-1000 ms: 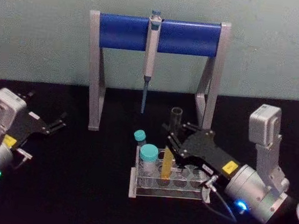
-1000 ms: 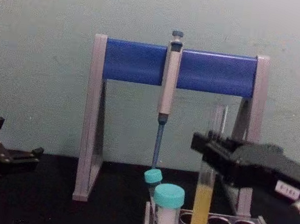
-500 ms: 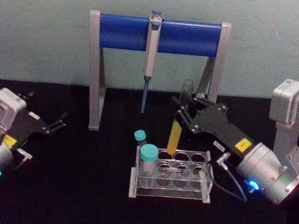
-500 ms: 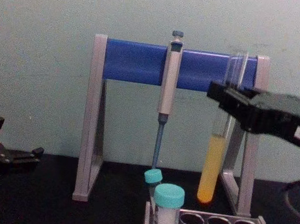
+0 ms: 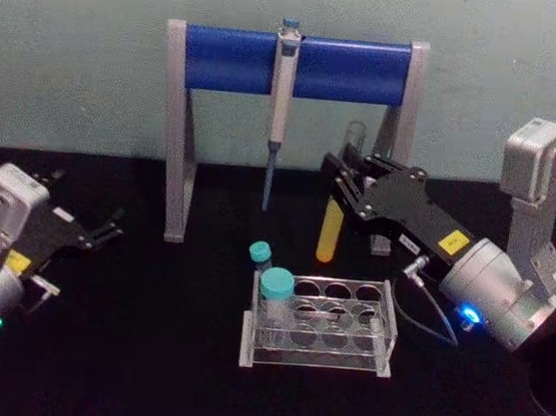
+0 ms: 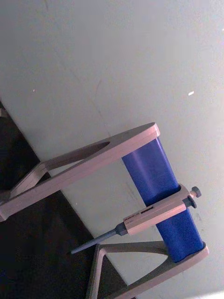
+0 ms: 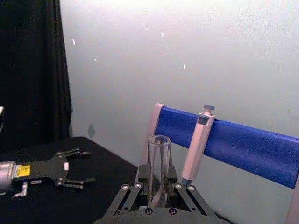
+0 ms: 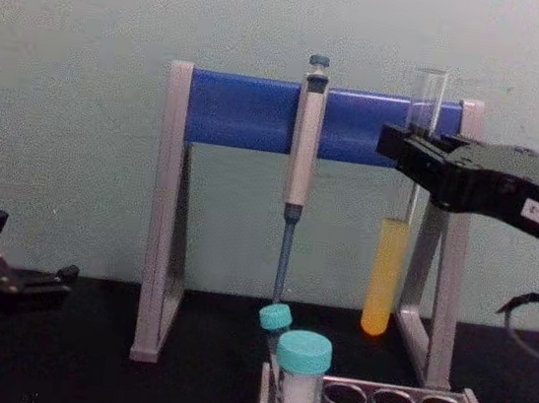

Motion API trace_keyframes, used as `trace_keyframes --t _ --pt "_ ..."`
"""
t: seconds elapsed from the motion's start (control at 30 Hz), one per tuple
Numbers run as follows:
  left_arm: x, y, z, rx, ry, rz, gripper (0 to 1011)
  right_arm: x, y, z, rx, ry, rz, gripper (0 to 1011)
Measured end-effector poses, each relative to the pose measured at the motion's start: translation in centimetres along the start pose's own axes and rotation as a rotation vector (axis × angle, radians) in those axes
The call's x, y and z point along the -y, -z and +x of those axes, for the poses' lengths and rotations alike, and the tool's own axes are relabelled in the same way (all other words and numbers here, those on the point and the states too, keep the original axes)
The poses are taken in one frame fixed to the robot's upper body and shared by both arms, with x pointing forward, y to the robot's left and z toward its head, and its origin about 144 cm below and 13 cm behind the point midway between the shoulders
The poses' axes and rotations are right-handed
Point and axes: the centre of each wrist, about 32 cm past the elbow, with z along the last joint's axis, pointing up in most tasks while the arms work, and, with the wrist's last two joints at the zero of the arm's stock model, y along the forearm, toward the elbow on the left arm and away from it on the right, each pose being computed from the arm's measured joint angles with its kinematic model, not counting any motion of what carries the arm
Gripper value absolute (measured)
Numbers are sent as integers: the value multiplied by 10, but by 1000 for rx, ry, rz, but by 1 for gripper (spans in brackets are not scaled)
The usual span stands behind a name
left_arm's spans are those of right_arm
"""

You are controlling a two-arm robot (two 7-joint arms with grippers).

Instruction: Pick up the test tube from the test tube rack, shake it, then place it back into the test tube rack.

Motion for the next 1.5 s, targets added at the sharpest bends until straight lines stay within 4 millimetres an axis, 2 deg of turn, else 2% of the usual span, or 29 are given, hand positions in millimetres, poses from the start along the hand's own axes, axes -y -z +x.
trace_keyframes --t 0.43,0.73,1.0,1.23,1.5 --pt "0 0 0 0 0 0 1001 1 2 4 7 36 -4 224" --pt "0 0 0 0 0 0 1001 22 -1 6 25 81 -15 224" --pt "0 0 0 0 0 0 1001 38 -1 -7 -2 56 -31 224" --pt "0 0 0 0 0 0 1001 28 6 -16 -47 -2 -17 224" --pt "0 0 0 0 0 0 1001 8 14 -13 -58 3 0 224"
